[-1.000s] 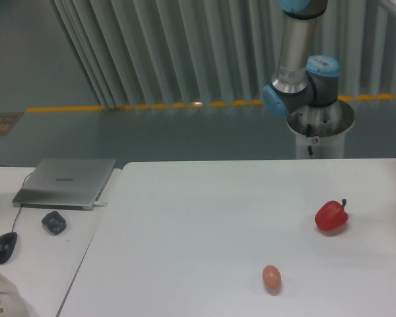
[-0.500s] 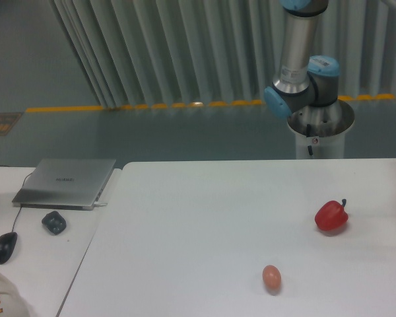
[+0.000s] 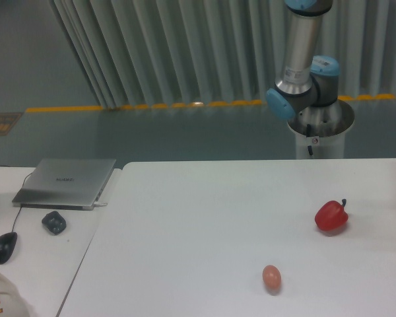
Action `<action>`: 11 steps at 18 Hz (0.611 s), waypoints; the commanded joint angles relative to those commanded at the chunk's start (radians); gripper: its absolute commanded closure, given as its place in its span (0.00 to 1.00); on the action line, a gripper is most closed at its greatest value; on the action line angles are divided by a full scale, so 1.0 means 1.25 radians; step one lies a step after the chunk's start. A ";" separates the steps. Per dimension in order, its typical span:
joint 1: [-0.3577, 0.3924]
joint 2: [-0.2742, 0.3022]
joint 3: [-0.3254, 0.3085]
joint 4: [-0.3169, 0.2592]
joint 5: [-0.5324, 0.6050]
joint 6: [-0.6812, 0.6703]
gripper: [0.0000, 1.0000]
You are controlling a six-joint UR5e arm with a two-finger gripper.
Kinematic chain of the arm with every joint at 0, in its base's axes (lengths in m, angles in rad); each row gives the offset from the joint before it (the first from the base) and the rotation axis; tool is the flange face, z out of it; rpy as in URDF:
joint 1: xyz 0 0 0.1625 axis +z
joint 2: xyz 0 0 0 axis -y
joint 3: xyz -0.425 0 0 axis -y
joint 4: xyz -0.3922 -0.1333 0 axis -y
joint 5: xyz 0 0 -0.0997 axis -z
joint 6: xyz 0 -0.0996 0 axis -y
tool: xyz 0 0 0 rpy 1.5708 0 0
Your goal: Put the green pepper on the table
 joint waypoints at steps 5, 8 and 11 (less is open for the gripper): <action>0.006 -0.018 0.009 0.042 -0.039 -0.043 0.00; -0.001 -0.027 0.016 0.050 -0.069 -0.096 0.00; -0.010 -0.047 0.018 0.077 -0.090 -0.101 0.00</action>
